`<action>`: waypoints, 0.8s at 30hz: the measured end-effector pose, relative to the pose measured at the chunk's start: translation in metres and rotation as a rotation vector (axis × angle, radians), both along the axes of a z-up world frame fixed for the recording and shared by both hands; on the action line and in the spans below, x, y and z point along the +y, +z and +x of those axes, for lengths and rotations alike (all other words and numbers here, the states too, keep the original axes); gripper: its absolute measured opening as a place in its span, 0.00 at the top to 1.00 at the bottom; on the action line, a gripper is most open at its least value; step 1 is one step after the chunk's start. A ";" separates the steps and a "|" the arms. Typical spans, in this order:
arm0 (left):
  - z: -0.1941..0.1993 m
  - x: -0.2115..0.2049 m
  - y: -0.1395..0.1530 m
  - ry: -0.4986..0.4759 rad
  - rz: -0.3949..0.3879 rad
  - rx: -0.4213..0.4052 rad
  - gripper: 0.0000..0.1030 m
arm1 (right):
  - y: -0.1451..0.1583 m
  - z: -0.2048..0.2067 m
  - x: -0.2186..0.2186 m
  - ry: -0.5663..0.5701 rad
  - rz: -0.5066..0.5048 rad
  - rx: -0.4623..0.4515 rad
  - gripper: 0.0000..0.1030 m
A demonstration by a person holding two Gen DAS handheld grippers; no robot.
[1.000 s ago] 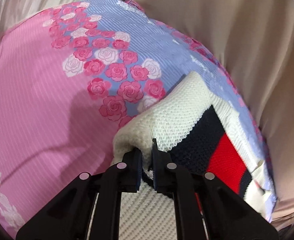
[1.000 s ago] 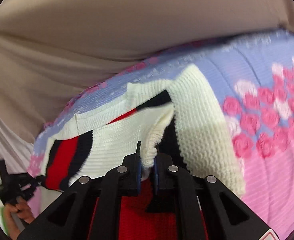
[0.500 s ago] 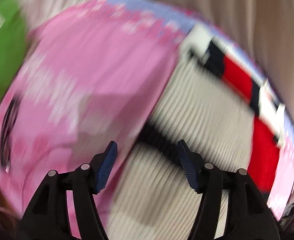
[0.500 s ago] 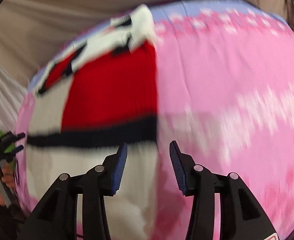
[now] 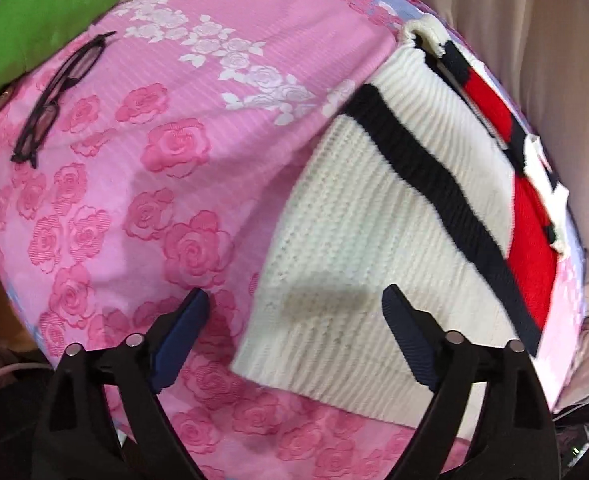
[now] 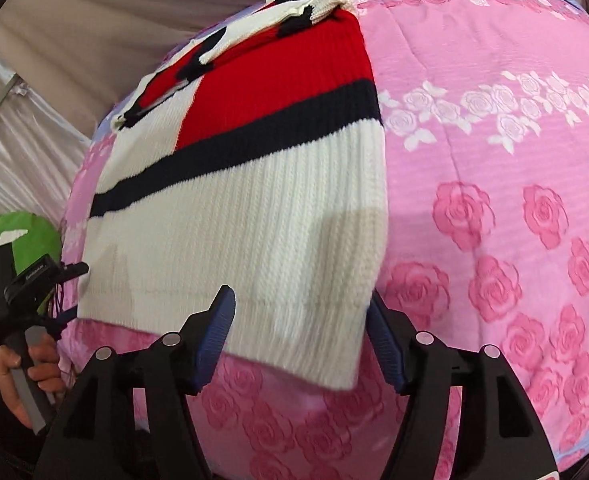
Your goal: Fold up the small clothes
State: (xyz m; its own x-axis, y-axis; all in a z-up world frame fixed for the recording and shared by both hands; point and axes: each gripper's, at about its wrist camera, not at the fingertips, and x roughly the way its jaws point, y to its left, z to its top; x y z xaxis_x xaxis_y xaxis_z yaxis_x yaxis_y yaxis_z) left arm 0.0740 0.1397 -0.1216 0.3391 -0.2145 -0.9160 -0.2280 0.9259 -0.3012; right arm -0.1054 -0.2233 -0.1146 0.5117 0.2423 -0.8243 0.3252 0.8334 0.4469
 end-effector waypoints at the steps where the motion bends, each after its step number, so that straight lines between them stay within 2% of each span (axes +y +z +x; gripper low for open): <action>1: 0.005 -0.002 0.002 -0.012 0.011 -0.004 0.41 | -0.001 0.001 -0.003 -0.002 0.011 -0.007 0.55; 2: 0.008 -0.005 0.004 -0.036 0.026 -0.008 0.52 | -0.002 0.003 -0.006 0.004 0.018 0.008 0.88; 3: 0.008 -0.008 0.003 -0.058 0.004 0.004 0.82 | -0.004 0.008 -0.007 0.001 0.031 0.023 0.87; 4: 0.011 -0.010 0.001 -0.066 -0.037 0.028 0.89 | -0.002 0.007 -0.013 -0.022 0.057 0.018 0.89; 6: 0.007 -0.006 0.008 -0.028 -0.094 0.034 0.90 | 0.011 0.002 -0.021 -0.044 0.032 -0.016 0.90; 8: -0.002 -0.006 0.019 -0.035 -0.122 0.021 0.91 | 0.034 -0.008 -0.029 -0.046 -0.031 -0.051 0.91; 11: -0.028 -0.017 0.042 -0.089 -0.167 0.011 0.92 | 0.061 -0.031 -0.043 -0.079 -0.074 -0.073 0.92; 13: -0.048 -0.028 0.050 -0.143 -0.156 0.022 0.92 | 0.074 -0.052 -0.050 -0.085 -0.104 -0.059 0.92; 18: -0.122 -0.046 0.049 -0.296 -0.085 0.123 0.92 | 0.078 -0.107 -0.045 -0.060 -0.122 0.061 0.95; 21: -0.167 -0.046 0.051 -0.391 -0.051 0.193 0.92 | 0.072 -0.151 -0.034 0.006 -0.110 0.168 0.95; 24: -0.199 -0.041 0.067 -0.493 -0.029 0.233 0.92 | 0.076 -0.192 -0.016 0.077 -0.060 0.261 0.95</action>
State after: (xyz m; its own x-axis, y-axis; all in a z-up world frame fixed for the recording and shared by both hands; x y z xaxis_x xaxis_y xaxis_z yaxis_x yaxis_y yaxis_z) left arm -0.1247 0.0987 -0.0545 -0.0189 -0.3228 -0.9463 0.1673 0.9321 -0.3213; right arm -0.2971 -0.2391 -0.0386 0.2624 0.2186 -0.9399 0.3578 0.8825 0.3051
